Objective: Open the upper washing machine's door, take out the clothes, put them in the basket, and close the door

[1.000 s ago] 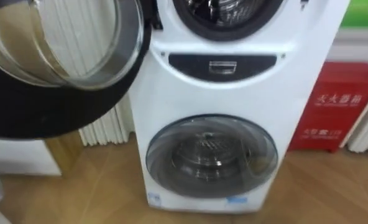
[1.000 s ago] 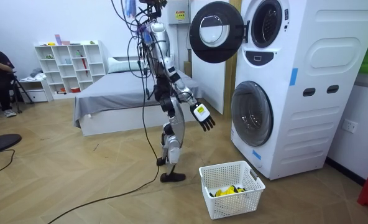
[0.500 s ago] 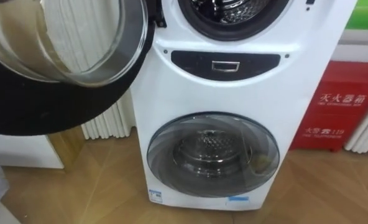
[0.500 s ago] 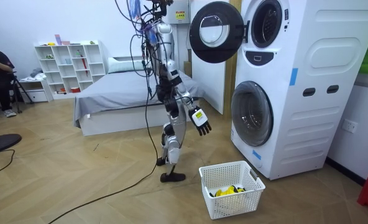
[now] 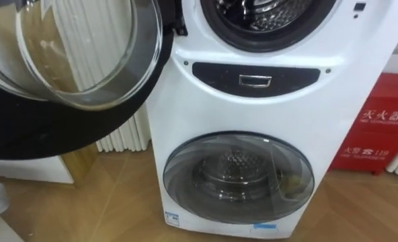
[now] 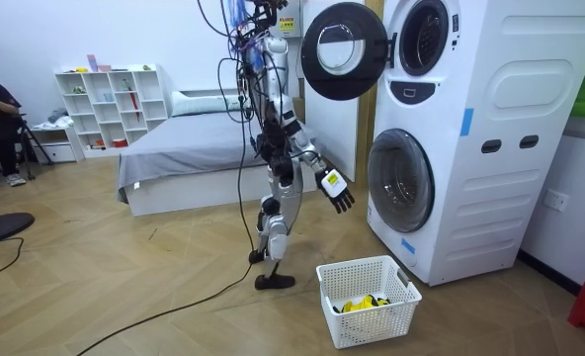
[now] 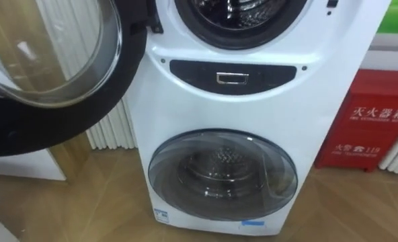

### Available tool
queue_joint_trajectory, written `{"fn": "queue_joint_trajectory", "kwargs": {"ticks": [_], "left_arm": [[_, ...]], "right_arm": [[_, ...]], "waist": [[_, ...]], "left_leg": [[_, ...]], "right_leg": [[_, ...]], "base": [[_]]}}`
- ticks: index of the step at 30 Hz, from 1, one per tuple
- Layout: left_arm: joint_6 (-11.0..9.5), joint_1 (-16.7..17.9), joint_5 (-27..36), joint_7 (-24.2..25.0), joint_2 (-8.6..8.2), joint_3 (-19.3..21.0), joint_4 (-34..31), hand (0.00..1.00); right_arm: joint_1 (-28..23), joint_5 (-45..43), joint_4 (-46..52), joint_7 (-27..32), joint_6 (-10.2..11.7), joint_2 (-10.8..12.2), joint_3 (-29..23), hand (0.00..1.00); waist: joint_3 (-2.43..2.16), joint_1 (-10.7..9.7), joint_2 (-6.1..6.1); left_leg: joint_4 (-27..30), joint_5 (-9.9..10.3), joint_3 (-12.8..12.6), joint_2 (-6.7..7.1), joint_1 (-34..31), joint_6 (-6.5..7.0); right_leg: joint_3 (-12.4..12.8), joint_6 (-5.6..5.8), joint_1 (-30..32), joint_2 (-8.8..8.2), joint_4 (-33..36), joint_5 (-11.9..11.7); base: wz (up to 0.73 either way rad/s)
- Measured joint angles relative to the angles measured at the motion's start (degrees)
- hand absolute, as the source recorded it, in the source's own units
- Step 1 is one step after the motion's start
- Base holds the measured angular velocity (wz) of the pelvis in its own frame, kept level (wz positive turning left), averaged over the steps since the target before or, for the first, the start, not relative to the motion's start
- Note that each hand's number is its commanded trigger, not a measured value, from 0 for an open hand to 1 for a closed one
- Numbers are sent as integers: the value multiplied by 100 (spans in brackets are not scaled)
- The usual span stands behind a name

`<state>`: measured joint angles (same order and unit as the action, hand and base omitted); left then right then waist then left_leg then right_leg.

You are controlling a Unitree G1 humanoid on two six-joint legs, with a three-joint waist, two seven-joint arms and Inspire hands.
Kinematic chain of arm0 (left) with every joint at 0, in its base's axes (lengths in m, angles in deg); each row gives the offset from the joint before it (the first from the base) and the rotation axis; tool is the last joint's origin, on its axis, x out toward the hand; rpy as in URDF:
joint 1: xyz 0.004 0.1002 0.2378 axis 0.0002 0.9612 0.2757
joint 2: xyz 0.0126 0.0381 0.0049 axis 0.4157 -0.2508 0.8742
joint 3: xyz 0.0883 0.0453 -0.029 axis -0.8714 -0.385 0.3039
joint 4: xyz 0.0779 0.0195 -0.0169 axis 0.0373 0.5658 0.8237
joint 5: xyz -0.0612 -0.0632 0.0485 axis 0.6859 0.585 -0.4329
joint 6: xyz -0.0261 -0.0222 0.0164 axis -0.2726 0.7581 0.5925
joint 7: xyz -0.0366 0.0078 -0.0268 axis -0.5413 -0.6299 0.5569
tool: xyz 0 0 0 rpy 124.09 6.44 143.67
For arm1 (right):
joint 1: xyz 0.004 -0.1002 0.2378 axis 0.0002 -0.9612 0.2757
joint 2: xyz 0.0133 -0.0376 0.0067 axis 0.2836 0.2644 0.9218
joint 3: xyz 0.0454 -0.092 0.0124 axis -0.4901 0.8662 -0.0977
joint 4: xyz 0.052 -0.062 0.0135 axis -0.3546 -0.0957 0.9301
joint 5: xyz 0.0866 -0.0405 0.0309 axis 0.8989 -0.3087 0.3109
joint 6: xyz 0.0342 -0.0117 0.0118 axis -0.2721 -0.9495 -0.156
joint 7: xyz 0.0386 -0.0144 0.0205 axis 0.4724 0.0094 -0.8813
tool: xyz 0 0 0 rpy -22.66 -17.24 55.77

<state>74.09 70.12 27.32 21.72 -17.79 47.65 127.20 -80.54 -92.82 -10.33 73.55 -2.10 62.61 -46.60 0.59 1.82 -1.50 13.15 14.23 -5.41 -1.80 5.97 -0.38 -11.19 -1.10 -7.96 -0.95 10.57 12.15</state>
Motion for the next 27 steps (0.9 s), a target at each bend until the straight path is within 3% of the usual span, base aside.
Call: {"fn": "queue_joint_trajectory", "kwargs": {"ticks": [3, 4, 5, 8, 10, 14, 16, 17, 19, 21, 25, 27], "left_arm": [[-35, -253, 133, -86, 185, 229, -356, 0], [-83, -331, 192, -174, 334, 278, -619, 0], [-130, -370, 207, -252, 472, 332, -873, 0], [-195, -537, 202, -476, 747, 418, -1418, 0], [-209, -567, 180, -537, 869, 424, -1641, 0], [-186, -634, -130, -567, 897, 436, -2189, 0], [-181, -712, -288, -564, 956, 435, -2225, 0], [-151, -795, -325, -558, 989, 433, -2322, 0], [-141, -808, -354, -529, 1071, 421, -2658, 0], [-29, -822, -482, -530, 1163, 435, -2681, 0], [244, -1031, -1044, -560, 1185, 438, -2682, 0], [372, -1099, -1372, -564, 1214, 426, -2692, 0]], "right_arm": [[-159, -273, 298, 16, 2, -77, -212, 0], [-238, -339, 397, 19, 5, -106, -277, 0], [-338, -343, 468, 19, 6, -122, -345, 0], [-589, -397, 481, 41, -18, -117, -423, 0], [-604, -384, 438, 32, -28, -105, -413, 0], [-603, -618, 541, -113, -63, -112, -426, 0], [-602, -774, 541, -148, -84, -106, -424, 0], [-604, -808, 540, -181, -100, -108, -424, 0], [-616, -805, 550, -249, -103, -109, -424, 0], [-634, -803, 597, -332, -115, -110, -440, 0], [-451, -812, 437, -524, -146, -110, -443, 0], [-342, -826, 340, -544, -147, -122, -445, 0]], "waist": [[-8, 19, -206], [-5, 18, -294], [-52, 6, -373], [-105, -18, -458], [-104, -71, -486], [-91, -107, -466], [-118, -165, -498], [-96, -174, -482], [-93, -178, -470], [-77, -182, -468], [-51, -152, -483], [-7, -158, -495]], "left_leg": [[-65, -2, -1, 22, 53, 3], [-87, -6, -3, 41, 67, 11], [-117, -18, -3, 57, 68, 29], [-149, -28, -15, 77, 126, 45], [-163, -28, -44, 77, 196, 45], [-150, -30, -55, 90, 243, 48], [-142, -30, -44, 93, 242, 49], [-142, -30, -54, 95, 232, 49], [-141, -31, -64, 96, 174, 50], [-144, -33, -73, 98, 150, 54], [-137, -42, -45, 111, 63, 70], [-137, -51, -7, 132, 48, 86]], "right_leg": [[21, 24, 20, -15, 0, -14], [20, 42, 39, -36, 3, -4], [18, 56, 55, -53, 7, 4], [7, 72, -29, -69, 4, 1], [29, 80, -101, -69, 4, 6], [156, 100, -78, -65, 8, 33], [166, 103, -79, -66, 7, 31], [174, 107, -70, -65, 3, 27], [179, 111, -12, -66, 8, 23], [191, 115, 20, -69, 8, 16], [155, 132, 87, -89, 9, -7], [153, 144, 83, -104, 6, -16]], "base": [[-10], [-8], [-5], [1], [-4], [-5], [-2], [0], [-2], [-2], [8], [15]]}}
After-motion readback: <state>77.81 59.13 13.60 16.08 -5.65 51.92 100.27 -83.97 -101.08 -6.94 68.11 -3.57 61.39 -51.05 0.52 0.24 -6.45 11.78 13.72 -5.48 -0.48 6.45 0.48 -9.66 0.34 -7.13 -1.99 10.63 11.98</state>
